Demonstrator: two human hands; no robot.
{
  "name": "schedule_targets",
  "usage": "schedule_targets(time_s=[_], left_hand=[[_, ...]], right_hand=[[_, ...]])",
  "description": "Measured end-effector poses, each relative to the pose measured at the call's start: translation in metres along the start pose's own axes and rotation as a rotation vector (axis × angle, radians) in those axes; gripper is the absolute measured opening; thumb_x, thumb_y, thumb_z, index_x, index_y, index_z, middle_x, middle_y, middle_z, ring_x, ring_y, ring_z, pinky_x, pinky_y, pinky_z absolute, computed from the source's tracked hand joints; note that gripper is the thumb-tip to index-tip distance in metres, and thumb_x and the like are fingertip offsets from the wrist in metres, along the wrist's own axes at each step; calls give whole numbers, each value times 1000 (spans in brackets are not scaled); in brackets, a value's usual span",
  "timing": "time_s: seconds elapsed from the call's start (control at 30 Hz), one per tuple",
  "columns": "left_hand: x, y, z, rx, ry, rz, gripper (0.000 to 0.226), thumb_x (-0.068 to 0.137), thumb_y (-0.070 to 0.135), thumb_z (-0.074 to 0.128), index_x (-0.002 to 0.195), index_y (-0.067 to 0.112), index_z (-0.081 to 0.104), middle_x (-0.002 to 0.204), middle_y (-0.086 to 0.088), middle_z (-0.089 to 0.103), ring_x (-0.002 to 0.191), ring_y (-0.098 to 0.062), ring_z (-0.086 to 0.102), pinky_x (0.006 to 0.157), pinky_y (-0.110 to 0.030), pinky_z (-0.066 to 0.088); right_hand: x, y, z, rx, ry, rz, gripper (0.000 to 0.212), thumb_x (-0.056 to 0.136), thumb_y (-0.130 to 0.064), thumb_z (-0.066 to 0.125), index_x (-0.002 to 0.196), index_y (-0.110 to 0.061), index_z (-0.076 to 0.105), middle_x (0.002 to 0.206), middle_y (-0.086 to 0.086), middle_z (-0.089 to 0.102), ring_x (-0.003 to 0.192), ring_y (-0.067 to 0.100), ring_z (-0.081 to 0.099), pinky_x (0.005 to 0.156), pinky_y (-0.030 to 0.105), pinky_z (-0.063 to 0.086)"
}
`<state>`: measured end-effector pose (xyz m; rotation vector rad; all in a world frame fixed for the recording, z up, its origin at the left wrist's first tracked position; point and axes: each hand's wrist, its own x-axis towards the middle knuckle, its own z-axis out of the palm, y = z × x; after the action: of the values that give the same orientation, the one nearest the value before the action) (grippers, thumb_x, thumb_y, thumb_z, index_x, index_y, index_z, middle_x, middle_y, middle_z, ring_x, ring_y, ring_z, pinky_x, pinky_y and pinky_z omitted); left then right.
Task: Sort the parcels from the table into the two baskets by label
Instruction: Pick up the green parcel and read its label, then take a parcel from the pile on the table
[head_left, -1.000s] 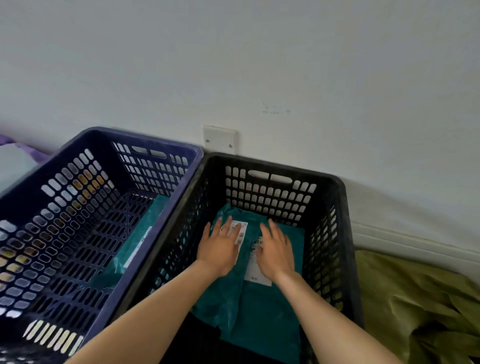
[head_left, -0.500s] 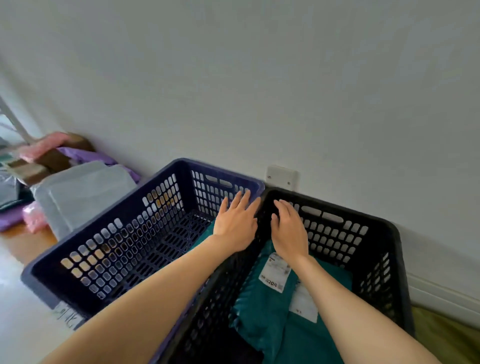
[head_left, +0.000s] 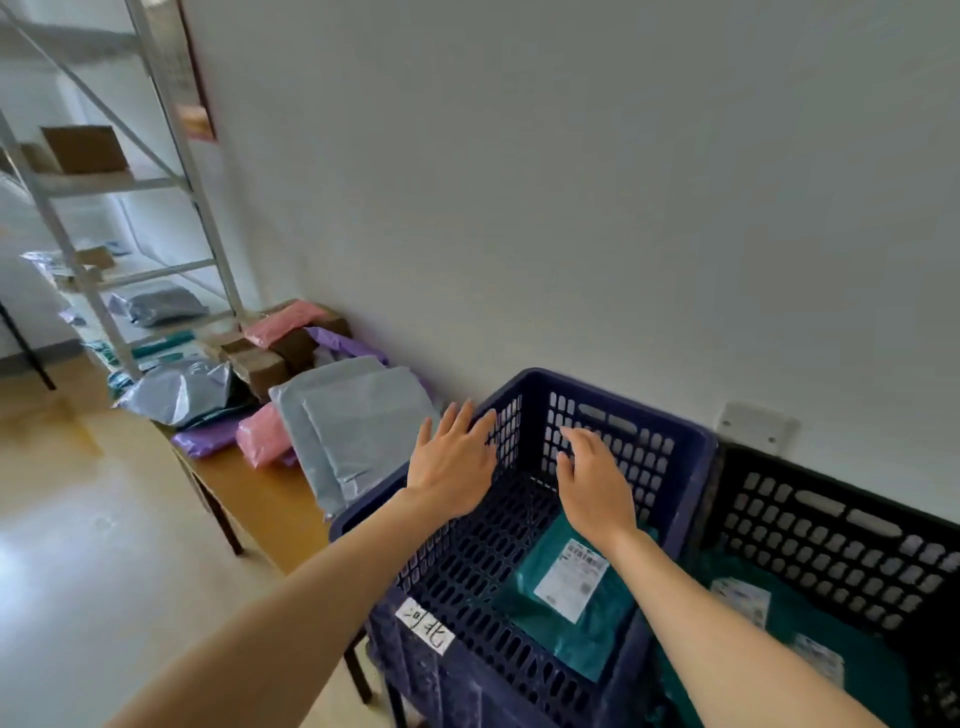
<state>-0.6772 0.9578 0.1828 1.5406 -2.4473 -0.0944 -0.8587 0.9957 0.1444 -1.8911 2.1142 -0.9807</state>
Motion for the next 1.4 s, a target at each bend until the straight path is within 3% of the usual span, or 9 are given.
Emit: schedule_targets(time_s=[0.33, 0.47, 0.6, 0.7, 1.03, 1.4], left_hand=[[-59, -179, -14, 8, -21, -154, 52, 104, 40, 28, 154, 28, 16, 163, -2, 5, 150, -24, 4, 121, -47, 9], [-76, -230, -11, 95, -43, -152, 47, 103, 39, 34, 149, 30, 31, 163, 1, 9, 150, -24, 4, 120, -48, 16], [-88, -265, -17, -9, 1, -262, 51, 104, 37, 31, 153, 28, 19, 162, -2, 11, 149, -23, 8, 119, -43, 13], [-87, -293, -23, -38, 20, -300, 50, 104, 35, 30, 152, 27, 20, 162, -4, 12, 149, -24, 10, 120, -45, 15], [-39, -411, -16, 4, -7, -384, 49, 104, 37, 30, 152, 28, 22, 162, -2, 15, 148, -21, 17, 118, -42, 20], [66, -484, 15, -40, -105, -217, 50, 104, 34, 33, 153, 28, 21, 161, 1, 16, 147, -19, 20, 115, -38, 26]], right_hand=[[3, -138, 108, 56, -53, -67, 41, 104, -26, 37, 143, -13, 42, 146, 0, 41, 132, 17, 43, 99, 33, 42], [9, -176, 140, 63, -80, -100, 40, 103, -24, 38, 141, -11, 43, 145, 5, 43, 131, 20, 44, 100, 35, 44], [22, -208, 170, 62, -88, -135, 40, 103, -23, 40, 140, -10, 44, 142, 7, 46, 128, 20, 46, 99, 32, 44], [38, -229, 194, 63, -102, -166, 40, 103, -24, 41, 140, -10, 45, 140, 7, 48, 126, 20, 49, 96, 31, 46], [119, -283, 288, 80, -140, -203, 39, 102, -23, 41, 139, -12, 46, 140, 7, 49, 124, 20, 50, 94, 29, 48], [196, -266, 363, -1, -225, -27, 40, 101, -20, 42, 140, -11, 43, 142, 7, 47, 127, 22, 48, 97, 31, 46]])
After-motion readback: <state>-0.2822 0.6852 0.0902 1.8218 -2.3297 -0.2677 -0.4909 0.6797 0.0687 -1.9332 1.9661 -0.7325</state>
